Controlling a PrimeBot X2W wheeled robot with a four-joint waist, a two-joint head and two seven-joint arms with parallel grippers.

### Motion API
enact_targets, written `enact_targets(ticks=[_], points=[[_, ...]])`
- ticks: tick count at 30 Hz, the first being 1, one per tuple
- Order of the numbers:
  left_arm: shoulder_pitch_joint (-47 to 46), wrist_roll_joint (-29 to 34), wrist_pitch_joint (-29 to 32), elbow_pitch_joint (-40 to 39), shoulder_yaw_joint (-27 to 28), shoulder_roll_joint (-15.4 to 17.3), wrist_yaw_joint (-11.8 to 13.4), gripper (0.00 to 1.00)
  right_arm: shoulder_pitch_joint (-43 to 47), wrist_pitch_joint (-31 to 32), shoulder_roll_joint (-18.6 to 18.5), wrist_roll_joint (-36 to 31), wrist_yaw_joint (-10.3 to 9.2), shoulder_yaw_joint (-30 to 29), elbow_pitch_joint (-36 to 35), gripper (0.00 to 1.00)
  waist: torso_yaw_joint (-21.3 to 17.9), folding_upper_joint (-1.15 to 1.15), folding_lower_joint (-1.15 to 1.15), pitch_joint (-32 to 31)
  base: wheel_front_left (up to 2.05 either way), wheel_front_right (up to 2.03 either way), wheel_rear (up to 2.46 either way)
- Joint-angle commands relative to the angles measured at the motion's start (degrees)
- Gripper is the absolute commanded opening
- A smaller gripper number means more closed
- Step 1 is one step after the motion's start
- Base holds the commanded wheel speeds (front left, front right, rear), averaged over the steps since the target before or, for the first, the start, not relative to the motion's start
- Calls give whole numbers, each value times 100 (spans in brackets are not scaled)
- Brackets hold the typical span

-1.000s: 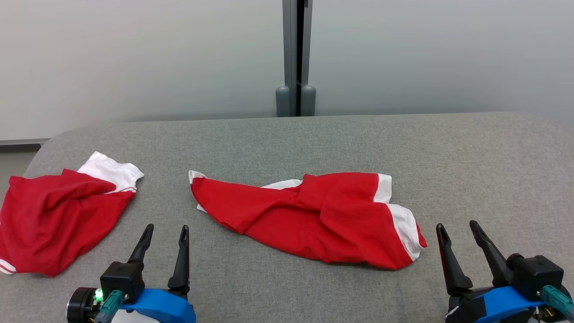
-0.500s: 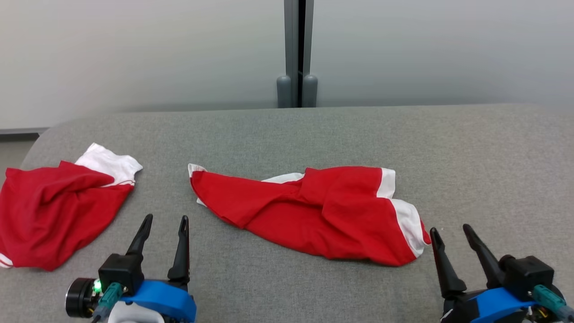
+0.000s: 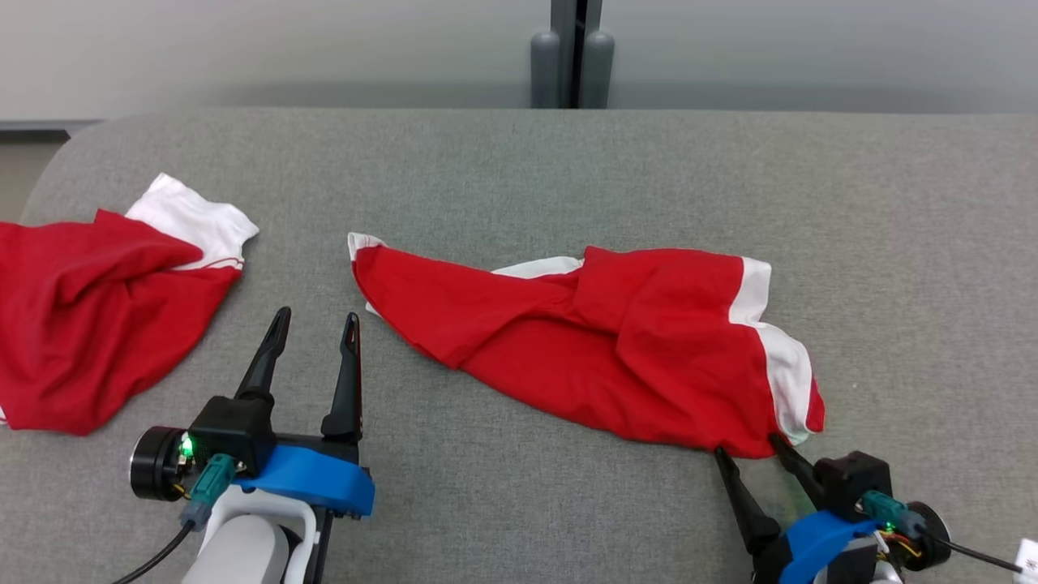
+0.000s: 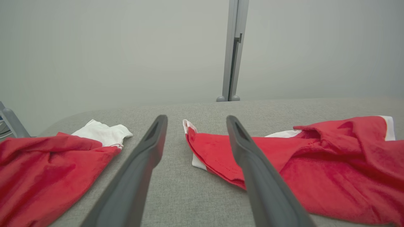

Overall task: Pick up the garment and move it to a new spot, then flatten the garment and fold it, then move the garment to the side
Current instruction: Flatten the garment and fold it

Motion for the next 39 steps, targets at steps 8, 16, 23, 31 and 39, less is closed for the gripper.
enact_targets(ticks=[8, 16, 23, 31, 39], points=[[-179, 63, -67, 137, 38, -30, -9, 100, -508, -429, -115, -166, 1, 302, 787, 0, 15, -2, -2, 75, 0, 0, 0], [-1, 27, -82, 179, 106, 22, 58, 100, -289, -857, -182, 29, 1, 689, 119, 0, -166, -2, -2, -195, 0, 0, 0], [106, -26, -84, 162, 132, 81, 90, 100, -9, -596, -383, 206, 1, 1095, -1573, 0, -306, -2, -2, -408, 0, 0, 0], [182, -43, -19, 101, 100, 108, 142, 100, -79, -208, -548, 358, 1, 1104, -3337, 0, -340, -2, -2, -562, 0, 0, 0], [31, -8, 12, 11, 15, 67, 151, 100, -437, 101, -550, 701, 2, 693, -3196, 0, -203, -2, -2, -403, 0, 0, 0]])
